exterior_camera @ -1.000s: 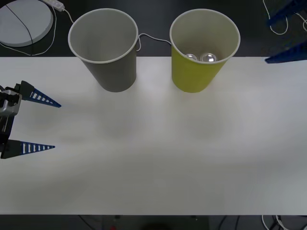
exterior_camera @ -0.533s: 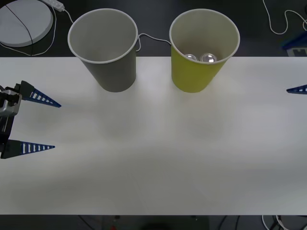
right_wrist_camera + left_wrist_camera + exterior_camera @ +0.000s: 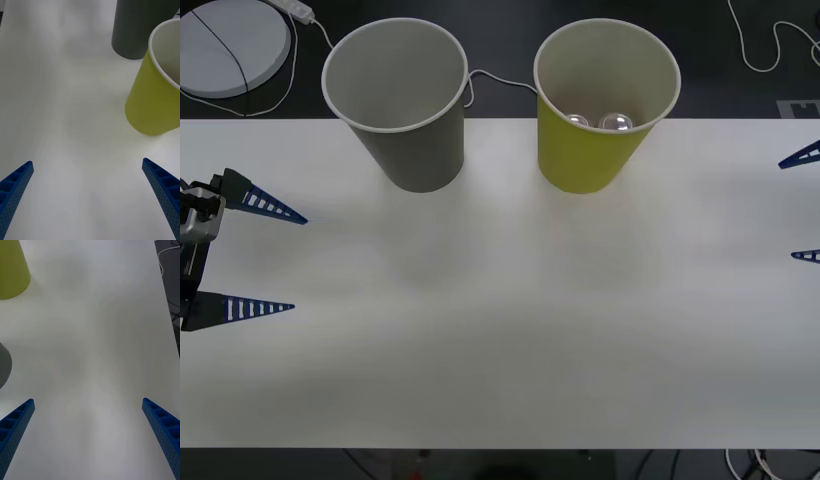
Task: Put the can into the green bin and the plastic bottle into the gray bin
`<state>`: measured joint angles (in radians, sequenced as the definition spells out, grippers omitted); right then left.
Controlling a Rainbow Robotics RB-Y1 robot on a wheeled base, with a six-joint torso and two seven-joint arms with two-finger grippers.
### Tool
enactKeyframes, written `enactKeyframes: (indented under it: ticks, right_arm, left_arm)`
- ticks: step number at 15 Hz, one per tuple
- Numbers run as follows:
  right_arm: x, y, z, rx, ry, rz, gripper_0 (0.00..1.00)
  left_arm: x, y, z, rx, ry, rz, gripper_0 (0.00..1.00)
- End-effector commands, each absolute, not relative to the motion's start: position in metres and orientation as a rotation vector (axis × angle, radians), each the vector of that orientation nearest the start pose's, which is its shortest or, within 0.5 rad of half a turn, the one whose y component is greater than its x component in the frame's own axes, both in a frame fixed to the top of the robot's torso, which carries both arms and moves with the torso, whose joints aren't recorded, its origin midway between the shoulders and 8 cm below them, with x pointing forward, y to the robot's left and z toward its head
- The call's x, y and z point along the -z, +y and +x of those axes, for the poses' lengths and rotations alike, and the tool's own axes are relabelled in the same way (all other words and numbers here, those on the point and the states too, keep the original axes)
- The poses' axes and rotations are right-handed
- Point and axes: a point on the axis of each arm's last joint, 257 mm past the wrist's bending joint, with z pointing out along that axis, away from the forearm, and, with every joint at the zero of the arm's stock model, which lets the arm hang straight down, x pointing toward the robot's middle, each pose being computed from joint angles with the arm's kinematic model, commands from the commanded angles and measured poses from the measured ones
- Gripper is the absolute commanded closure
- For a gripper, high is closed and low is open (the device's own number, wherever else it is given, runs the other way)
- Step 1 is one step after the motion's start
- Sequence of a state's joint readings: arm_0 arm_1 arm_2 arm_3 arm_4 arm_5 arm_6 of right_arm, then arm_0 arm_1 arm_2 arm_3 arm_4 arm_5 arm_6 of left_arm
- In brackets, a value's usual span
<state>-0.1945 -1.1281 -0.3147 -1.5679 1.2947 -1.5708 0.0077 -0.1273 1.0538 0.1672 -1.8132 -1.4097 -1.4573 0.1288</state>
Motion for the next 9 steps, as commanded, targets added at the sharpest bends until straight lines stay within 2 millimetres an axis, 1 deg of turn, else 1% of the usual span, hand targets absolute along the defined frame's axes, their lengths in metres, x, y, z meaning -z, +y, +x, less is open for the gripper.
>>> enactKeyframes:
  ticks: [1, 4, 6, 9]
  right_arm:
    - [0.107, -0.355, 0.387, -0.207, 1.506, -1.722, 0.00]
    - [0.127, -0.358, 0.382, -0.209, 1.506, -1.717, 0.00]
    - [0.138, -0.355, 0.380, -0.220, 1.502, -1.703, 0.00]
    - [0.149, -0.350, 0.379, -0.229, 1.485, -1.685, 0.00]
  left_arm:
    - [0.147, 0.279, 0.376, 0.276, 1.556, 1.795, 0.00]
    - [0.147, 0.279, 0.376, 0.276, 1.556, 1.795, 0.00]
    - [0.147, 0.279, 0.376, 0.276, 1.556, 1.795, 0.00]
    - [0.147, 0.279, 0.376, 0.276, 1.556, 1.795, 0.00]
